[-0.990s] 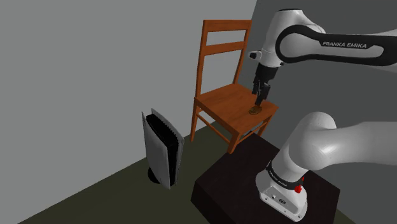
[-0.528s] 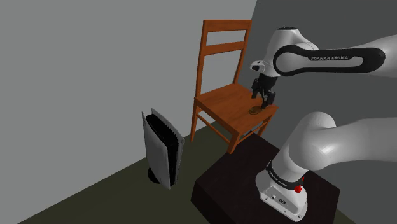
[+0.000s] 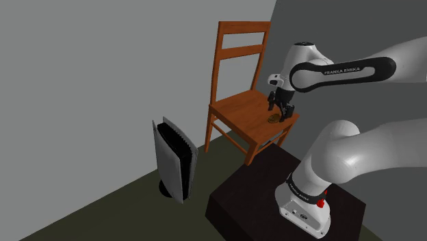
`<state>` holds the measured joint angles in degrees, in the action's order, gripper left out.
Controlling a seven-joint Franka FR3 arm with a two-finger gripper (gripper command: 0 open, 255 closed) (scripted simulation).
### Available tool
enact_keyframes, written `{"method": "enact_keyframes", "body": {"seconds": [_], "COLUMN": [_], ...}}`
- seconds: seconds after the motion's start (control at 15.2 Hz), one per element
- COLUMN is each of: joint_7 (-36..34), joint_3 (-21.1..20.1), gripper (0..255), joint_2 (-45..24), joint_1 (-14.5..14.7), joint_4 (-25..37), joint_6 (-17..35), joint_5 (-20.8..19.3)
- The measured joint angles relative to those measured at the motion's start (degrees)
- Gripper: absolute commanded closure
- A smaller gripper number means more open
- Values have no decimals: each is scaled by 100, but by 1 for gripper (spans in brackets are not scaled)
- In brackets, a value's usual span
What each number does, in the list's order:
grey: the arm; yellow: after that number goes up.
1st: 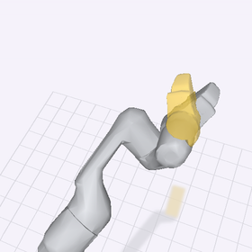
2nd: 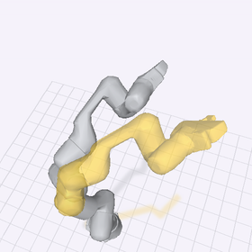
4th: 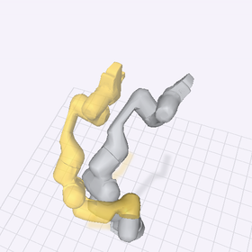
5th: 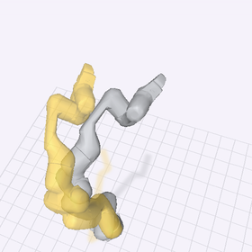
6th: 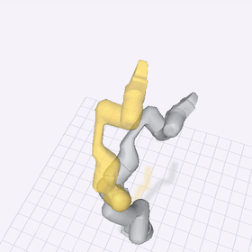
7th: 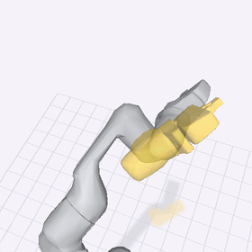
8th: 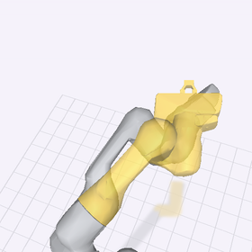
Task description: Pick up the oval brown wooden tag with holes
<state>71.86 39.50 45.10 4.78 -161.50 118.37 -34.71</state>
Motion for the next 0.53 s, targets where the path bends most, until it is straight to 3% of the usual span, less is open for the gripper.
{"method": "enact_keyframes", "body": {"seconds": [0.13,0.2,0.53], "joint_7": [-26,-27,-21], "joint_3": [82,110,142], "gripper": [0,255,255], "joint_2": [-100,-129,-157], "joint_1": [1,-3,-9], "joint_4": [-91,-114,-133], "joint_6": [187,240,296], "joint_5": [-72,-96,-121]}}
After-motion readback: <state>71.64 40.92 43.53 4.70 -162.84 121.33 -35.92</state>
